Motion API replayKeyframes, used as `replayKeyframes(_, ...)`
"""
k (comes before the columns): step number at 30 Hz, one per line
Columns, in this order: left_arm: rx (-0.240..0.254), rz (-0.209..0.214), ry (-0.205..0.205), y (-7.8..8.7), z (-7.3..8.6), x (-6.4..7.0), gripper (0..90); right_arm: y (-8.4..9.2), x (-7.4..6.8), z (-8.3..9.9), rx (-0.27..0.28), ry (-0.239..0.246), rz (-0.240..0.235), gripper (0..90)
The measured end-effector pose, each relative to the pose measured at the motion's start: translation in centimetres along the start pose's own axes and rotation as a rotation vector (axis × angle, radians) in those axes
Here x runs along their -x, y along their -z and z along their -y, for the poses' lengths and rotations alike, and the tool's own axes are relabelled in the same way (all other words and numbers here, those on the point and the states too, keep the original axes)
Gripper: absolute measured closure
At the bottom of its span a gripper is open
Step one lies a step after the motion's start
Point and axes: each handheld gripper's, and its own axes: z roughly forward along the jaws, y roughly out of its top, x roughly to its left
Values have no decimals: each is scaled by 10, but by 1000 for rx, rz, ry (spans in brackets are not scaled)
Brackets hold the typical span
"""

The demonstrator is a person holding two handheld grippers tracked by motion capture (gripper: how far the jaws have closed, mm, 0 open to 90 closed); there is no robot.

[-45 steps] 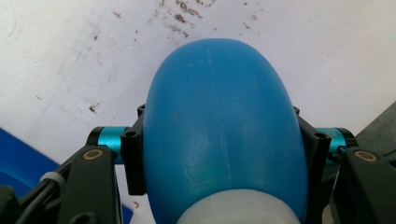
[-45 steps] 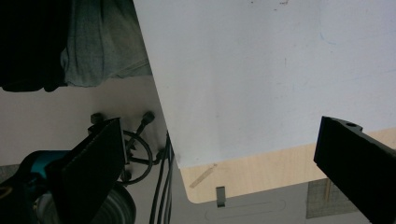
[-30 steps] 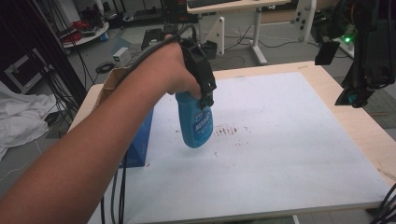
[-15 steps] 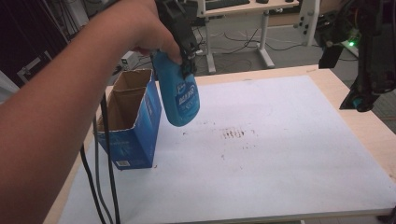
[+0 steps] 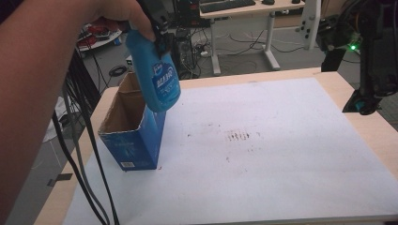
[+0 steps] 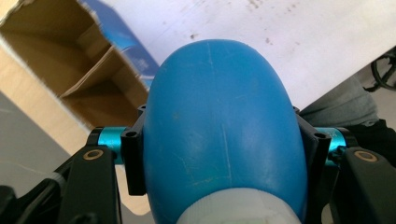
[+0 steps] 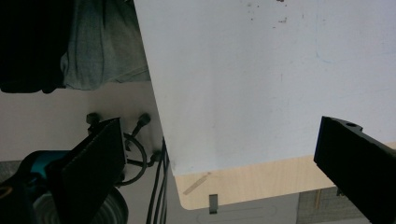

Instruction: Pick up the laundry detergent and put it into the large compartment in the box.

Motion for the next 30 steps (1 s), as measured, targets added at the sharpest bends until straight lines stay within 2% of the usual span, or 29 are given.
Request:
replayKeyframes(4,4,0,36,3,7,-14,371,0,1,-1,3,-7,-4,14)
replayKeyframes(6,4,0,36,3,7,-14,371,0,1,-2,3,-5,-3,14)
replayKeyframes(7,-2,-5,45,5,11,-23,371,-1,3,-2,2,-1,-4,14)
replayKeyframes(12,3,-22,49,9,18,-36,371,-2,4,-4,1,-4,-8,14)
replayKeyframes(19,1,-17,94,6,26,-57,371,-3,8,-5,1,3,-8,14)
replayKeyframes(24,-4,-21,86,3,28,-62,371,-3,9,-5,0,-2,-6,14)
replayKeyframes(25,-5,-24,76,-1,29,-67,370,-4,9,-6,0,-7,-9,14)
replayKeyframes(30,-12,-15,55,-9,32,-75,370,-6,11,-6,-1,-1,-11,14)
